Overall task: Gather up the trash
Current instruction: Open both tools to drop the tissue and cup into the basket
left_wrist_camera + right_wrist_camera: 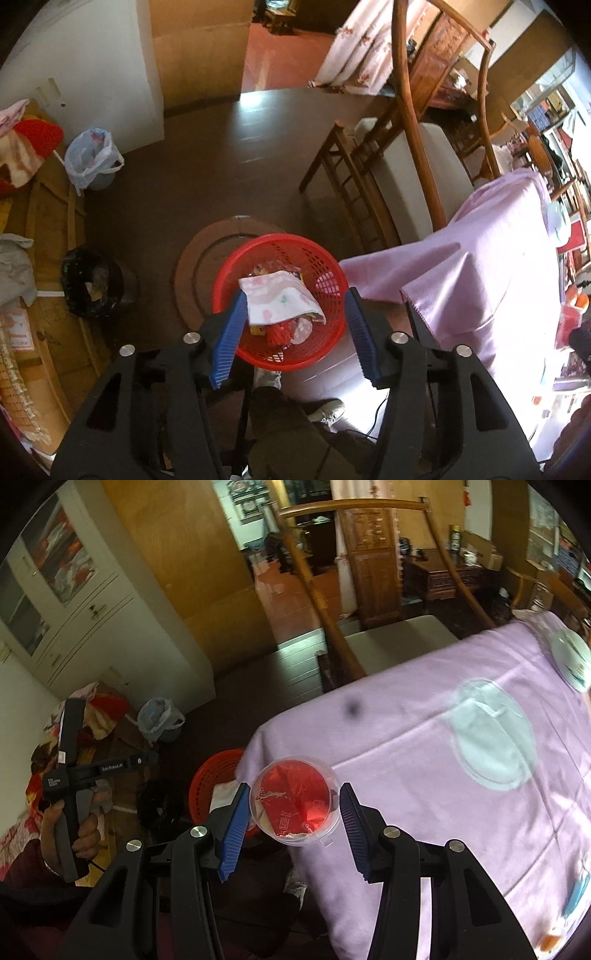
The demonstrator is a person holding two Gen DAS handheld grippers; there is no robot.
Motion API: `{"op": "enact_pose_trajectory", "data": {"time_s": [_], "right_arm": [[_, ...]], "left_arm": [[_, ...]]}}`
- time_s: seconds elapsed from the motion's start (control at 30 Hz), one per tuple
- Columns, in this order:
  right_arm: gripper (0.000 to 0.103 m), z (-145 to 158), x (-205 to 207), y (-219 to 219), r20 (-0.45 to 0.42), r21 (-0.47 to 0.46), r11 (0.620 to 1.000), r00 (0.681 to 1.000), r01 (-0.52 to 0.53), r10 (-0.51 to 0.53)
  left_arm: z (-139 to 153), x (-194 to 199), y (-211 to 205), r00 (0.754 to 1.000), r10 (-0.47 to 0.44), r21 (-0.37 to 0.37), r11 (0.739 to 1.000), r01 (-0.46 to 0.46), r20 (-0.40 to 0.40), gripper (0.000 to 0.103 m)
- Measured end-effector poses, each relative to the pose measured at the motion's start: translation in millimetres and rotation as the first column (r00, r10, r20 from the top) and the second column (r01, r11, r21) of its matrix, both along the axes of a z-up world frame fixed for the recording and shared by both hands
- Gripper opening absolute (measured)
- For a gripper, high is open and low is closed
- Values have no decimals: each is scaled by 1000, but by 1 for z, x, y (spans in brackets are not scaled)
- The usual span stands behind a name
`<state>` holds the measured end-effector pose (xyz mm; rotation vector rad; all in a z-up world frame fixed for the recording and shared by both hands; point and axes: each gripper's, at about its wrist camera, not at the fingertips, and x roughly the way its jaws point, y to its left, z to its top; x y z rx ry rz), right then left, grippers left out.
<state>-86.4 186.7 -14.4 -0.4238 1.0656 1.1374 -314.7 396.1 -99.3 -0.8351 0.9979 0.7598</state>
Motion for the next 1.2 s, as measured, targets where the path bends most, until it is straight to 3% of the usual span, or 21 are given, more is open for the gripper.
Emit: {"op": "enact_pose_trajectory", "data": {"time_s": [0.3, 0.57, 0.67, 0.73, 0.87, 1.2], "right_arm": [[49, -9, -37, 54, -37, -17, 985, 985, -170, 170], [49, -13, -81, 112, -64, 0, 942, 940, -336, 336], [53, -8, -90, 130, -112, 46, 930, 924, -363, 366], [59, 0, -91, 134, -116, 78, 931, 924, -357, 365], [59, 12, -84, 126, -72, 87, 936, 935, -340, 346], [59, 14, -20, 58, -59, 67, 993, 993, -98, 102]], "left_arm": [[18, -44, -2, 995, 96, 25, 995, -96, 8, 64], [24, -77, -13, 988, 152, 43, 988, -151, -19, 64], [23, -85, -12, 985, 168, 37, 985, -167, -24, 64], [24, -88, -10, 984, 176, 32, 984, -175, -21, 64], [26, -79, -4, 988, 156, 32, 987, -155, -6, 64], [44, 0, -10, 997, -61, 78, 995, 56, 55, 64]]}}
